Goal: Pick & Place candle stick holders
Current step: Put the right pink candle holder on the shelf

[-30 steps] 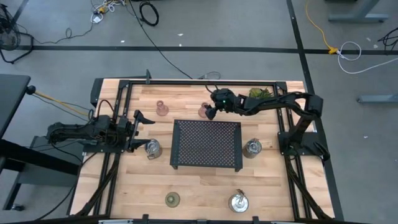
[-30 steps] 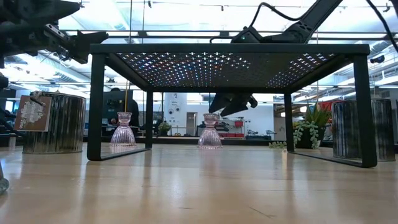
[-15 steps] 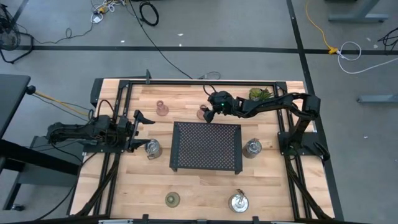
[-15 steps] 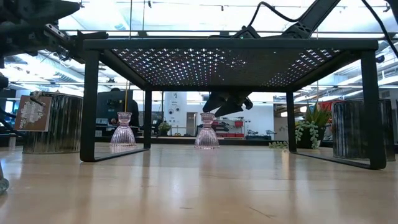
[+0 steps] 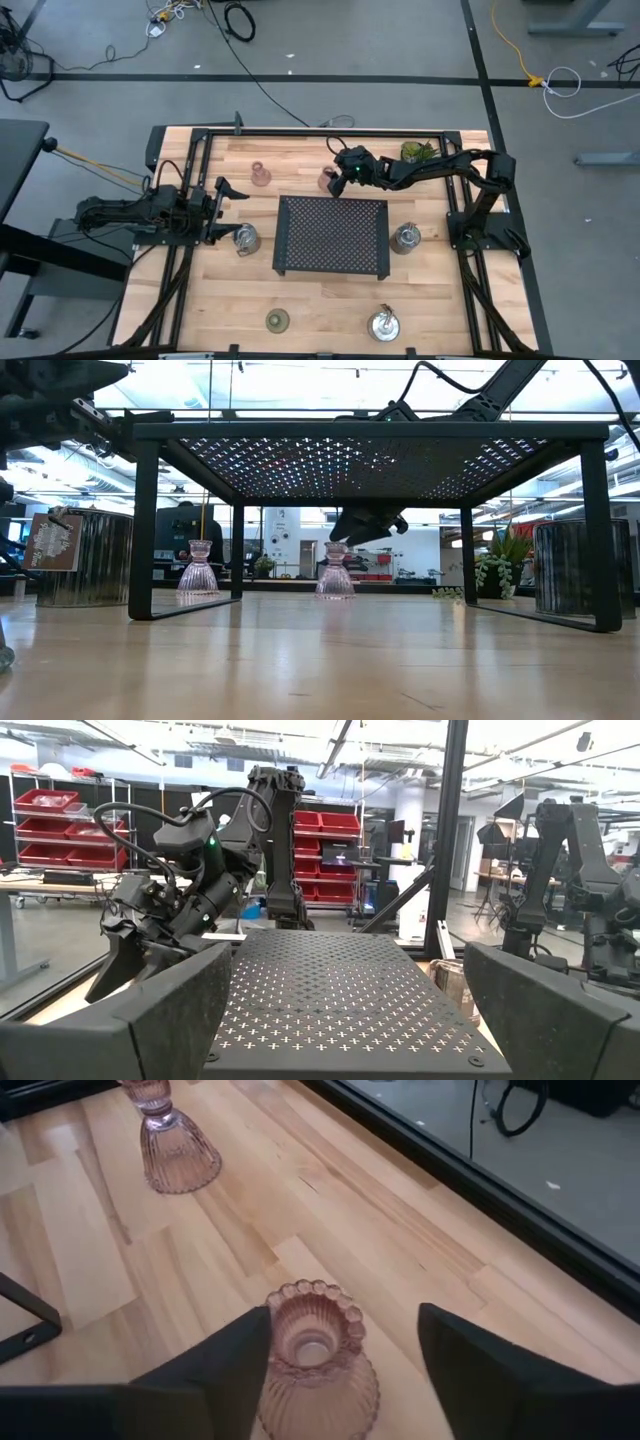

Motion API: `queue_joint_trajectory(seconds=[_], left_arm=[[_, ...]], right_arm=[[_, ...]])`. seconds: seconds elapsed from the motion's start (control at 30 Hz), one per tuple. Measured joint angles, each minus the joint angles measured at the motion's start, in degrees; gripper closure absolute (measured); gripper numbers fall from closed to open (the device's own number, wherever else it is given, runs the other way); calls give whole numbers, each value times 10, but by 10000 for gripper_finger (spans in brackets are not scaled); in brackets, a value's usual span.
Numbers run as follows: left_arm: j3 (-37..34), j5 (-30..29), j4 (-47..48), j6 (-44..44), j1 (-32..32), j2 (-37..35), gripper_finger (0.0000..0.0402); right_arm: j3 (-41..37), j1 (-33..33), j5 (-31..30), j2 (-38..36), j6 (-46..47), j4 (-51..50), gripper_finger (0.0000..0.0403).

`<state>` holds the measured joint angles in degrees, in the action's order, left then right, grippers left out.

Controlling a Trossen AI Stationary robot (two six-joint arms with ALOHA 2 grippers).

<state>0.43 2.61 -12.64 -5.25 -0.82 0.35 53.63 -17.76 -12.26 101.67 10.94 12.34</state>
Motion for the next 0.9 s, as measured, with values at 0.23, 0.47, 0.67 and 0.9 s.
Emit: queue_joint_trajectory(seconds=[0.23,0.47,0.67,0.9], left_arm=[[0,0,0,0,0,0,3],[0,0,0,0,0,0,3],[0,0,0,0,0,0,3],[0,0,0,0,0,0,3]], right_arm=[[0,0,-7,0,-10,-4,320],[0,-2,-6,0,-17,-4,391],[0,-8,-2,0,-15,1,401],[0,-8,8,-3,-18,3,402]])
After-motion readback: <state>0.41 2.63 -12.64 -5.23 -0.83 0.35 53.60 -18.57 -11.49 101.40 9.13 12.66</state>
